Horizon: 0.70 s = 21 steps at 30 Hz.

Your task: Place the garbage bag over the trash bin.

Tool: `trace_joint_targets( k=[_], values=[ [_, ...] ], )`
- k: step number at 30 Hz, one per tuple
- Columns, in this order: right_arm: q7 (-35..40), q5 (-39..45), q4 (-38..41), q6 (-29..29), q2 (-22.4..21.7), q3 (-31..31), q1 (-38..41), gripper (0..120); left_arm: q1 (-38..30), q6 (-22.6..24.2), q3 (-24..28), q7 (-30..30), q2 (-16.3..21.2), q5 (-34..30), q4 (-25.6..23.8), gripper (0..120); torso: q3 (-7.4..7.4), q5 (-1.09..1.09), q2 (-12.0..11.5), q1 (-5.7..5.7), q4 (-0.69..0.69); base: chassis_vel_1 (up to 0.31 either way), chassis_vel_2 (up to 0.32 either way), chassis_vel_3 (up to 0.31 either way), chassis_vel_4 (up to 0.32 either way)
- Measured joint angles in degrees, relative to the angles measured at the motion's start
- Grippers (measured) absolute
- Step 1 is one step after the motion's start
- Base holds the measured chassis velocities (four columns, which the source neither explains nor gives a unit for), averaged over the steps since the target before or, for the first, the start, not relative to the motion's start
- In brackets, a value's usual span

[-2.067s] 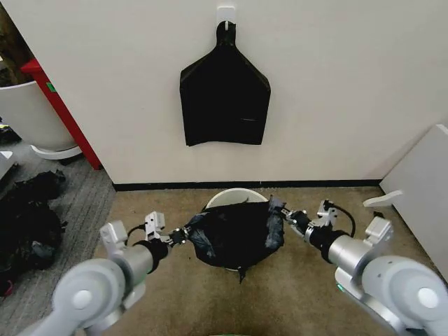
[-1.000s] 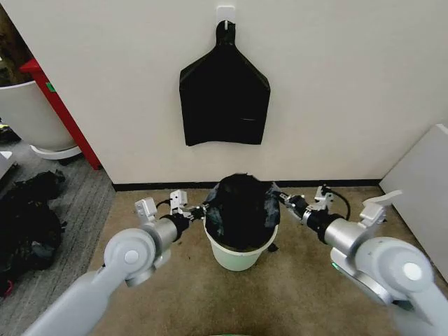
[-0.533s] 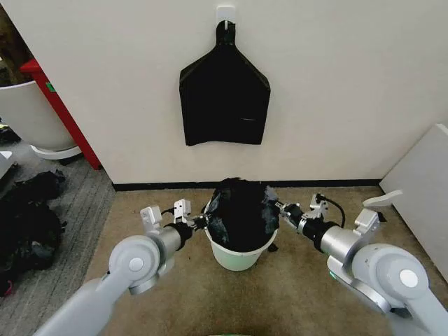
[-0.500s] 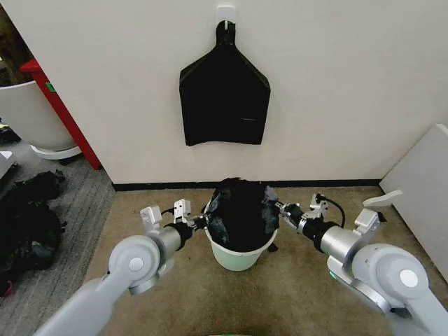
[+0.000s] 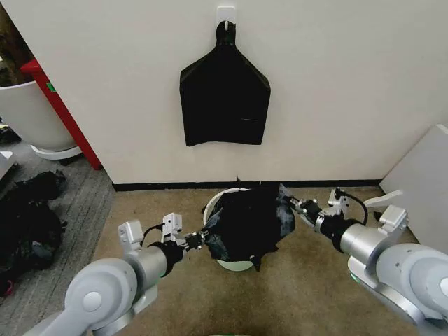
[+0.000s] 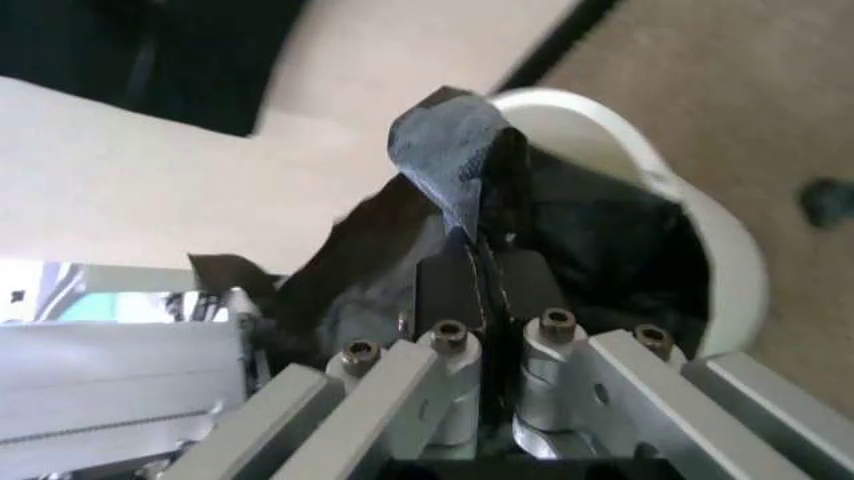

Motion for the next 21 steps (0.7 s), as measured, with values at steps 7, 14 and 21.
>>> trace_joint_targets(
  k=[7, 14, 21],
  values=[
    [1.0, -2.9, 0.1, -0.2, 1.9, 0.0, -3.7, 0, 4.2, 1.5, -3.5, 0.3, 0.1, 0.2, 0.1, 0, 0.0, 0.0, 0.0, 0.0, 0.0, 0.0, 0.0, 0.0, 0.0],
    [-3.8, -10.2, -3.5, -2.2, 4.1, -1.1, -6.8, 0, 6.4, 0.0, -1.3, 9.0, -1.0, 11.5, 6.9, 0, 0.01, 0.0, 0.0, 0.0, 0.0, 0.0, 0.0, 0.0, 0.0],
    [-7.5, -16.6, -7.5, -2.4, 5.3, -2.2, -7.8, 0, 5.7, -2.3, 0.9, 14.1, -2.4, 15.8, 11.5, 0, 0.01, 0.0, 0.0, 0.0, 0.0, 0.0, 0.0, 0.0, 0.0]
  ],
)
